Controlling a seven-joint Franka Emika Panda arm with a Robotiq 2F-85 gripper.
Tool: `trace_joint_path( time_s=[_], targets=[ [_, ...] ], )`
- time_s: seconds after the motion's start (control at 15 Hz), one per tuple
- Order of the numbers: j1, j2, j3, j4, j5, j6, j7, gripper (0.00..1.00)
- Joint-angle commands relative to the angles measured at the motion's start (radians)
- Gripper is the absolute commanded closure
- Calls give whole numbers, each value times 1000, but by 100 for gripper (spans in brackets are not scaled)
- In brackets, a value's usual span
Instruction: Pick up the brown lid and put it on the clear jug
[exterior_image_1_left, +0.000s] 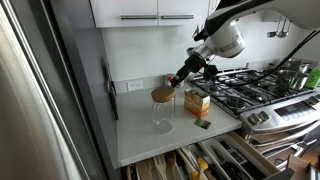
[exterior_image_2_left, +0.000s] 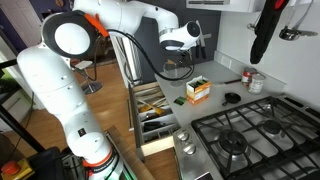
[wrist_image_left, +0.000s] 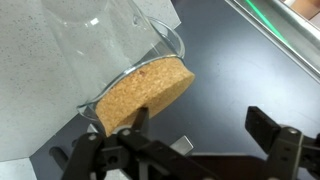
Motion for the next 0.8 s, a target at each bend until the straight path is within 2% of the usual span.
trace_joint_path(
  time_s=[0.0, 0.73],
  targets=[
    [5, 9, 5, -15, 3, 24, -15, 0],
    [7, 10, 10, -29, -49, 22, 11, 0]
  ],
)
